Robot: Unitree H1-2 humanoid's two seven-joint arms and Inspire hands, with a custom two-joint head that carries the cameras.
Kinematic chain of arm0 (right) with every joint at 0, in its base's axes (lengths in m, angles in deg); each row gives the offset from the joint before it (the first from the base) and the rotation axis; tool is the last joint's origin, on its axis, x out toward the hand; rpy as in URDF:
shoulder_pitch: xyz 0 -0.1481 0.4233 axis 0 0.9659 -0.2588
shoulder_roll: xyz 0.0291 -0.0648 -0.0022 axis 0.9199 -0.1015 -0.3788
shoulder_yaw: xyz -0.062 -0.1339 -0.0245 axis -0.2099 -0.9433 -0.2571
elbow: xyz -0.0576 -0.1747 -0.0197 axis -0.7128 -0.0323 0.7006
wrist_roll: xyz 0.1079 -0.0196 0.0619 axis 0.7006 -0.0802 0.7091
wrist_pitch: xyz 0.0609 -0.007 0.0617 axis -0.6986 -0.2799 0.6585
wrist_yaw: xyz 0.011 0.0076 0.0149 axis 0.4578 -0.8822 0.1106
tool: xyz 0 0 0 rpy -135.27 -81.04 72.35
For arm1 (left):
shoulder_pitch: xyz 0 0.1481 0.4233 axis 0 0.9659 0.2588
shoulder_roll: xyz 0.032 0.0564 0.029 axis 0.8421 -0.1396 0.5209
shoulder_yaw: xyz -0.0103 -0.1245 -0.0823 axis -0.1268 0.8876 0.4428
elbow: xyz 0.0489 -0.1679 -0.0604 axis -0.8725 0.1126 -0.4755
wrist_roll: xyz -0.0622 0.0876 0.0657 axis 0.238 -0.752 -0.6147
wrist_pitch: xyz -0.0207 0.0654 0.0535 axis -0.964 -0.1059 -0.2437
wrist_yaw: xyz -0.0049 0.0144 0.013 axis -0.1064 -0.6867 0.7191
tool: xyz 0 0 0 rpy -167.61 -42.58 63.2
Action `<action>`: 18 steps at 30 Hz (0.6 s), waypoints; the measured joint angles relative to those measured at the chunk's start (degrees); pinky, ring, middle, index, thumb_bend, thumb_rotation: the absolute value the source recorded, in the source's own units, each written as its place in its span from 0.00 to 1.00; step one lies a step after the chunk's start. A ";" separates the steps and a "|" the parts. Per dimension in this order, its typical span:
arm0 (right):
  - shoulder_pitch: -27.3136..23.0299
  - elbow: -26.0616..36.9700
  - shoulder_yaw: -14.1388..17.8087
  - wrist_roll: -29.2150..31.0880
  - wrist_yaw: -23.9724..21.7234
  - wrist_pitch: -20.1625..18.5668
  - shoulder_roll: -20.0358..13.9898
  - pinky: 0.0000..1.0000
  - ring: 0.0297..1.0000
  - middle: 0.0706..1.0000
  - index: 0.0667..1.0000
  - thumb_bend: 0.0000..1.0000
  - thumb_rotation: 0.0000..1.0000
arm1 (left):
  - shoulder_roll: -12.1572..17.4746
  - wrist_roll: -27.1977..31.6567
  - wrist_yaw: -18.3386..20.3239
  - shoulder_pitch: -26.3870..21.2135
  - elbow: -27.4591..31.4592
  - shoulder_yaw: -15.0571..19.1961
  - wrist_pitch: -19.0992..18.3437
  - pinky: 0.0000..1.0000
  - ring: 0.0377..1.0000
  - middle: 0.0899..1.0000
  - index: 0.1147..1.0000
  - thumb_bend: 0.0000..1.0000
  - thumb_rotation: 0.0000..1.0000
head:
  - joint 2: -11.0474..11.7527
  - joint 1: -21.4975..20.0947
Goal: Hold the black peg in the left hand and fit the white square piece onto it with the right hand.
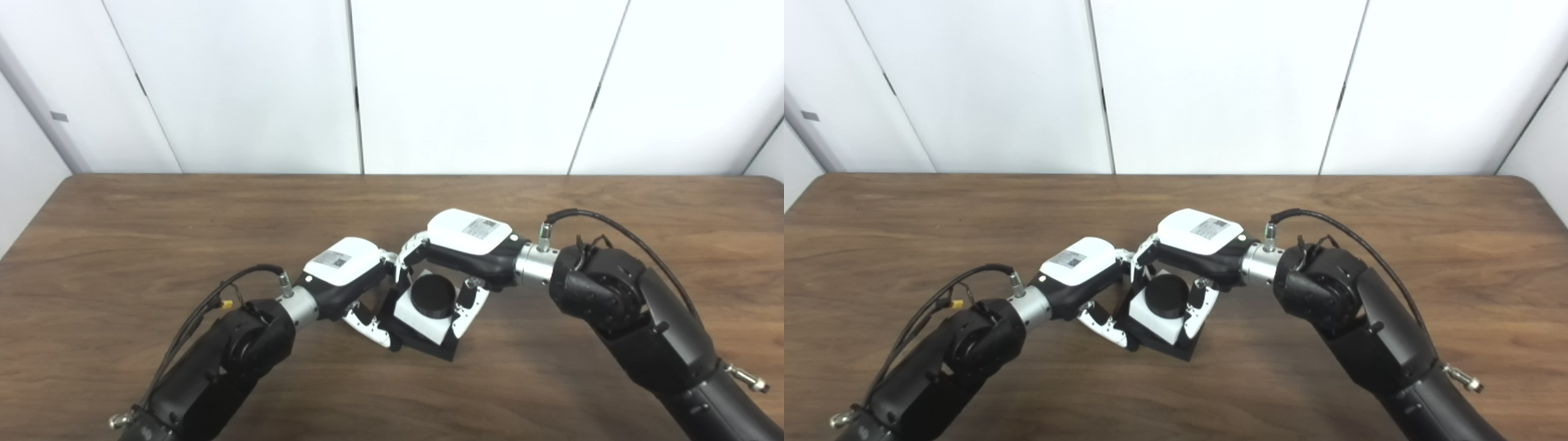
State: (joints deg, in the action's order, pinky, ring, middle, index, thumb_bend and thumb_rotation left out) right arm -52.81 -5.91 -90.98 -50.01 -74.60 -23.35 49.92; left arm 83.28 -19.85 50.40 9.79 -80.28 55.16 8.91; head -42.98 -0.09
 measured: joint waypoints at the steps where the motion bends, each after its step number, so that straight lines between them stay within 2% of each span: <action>1: 0.04 0.06 -0.06 -0.24 -1.05 -0.68 -0.34 0.71 0.81 0.83 0.86 1.00 0.44 | 0.00 0.02 -0.01 0.00 0.00 0.01 0.01 0.65 0.80 0.79 0.42 0.52 0.07 | 0.09 0.00; 4: 0.06 0.28 0.01 -1.12 -2.83 -2.54 -0.86 0.70 0.81 0.84 0.86 1.00 0.43 | 0.00 0.04 -0.01 -0.01 0.00 0.01 0.03 0.64 0.80 0.78 0.42 0.52 0.07 | 0.00 0.00; 10: 0.07 1.68 1.23 0.17 -3.62 -3.34 -2.32 0.72 0.81 0.84 0.85 1.00 0.39 | 0.00 0.04 -0.01 -0.01 0.00 0.00 0.04 0.64 0.80 0.79 0.42 0.52 0.07 | -0.09 -0.26; 18: 0.99 3.63 5.82 4.42 -3.62 -5.21 -4.77 0.67 0.79 0.81 0.83 1.00 0.36 | 0.04 0.04 -0.01 0.00 0.00 0.01 0.03 0.64 0.80 0.78 0.42 0.52 0.07 | -0.09 -0.62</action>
State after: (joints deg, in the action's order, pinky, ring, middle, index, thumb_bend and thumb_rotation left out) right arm -51.82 -2.28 -85.16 -45.59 -78.23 -28.56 45.16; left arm 83.32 -19.81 50.40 9.79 -80.28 55.17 8.94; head -43.07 -0.70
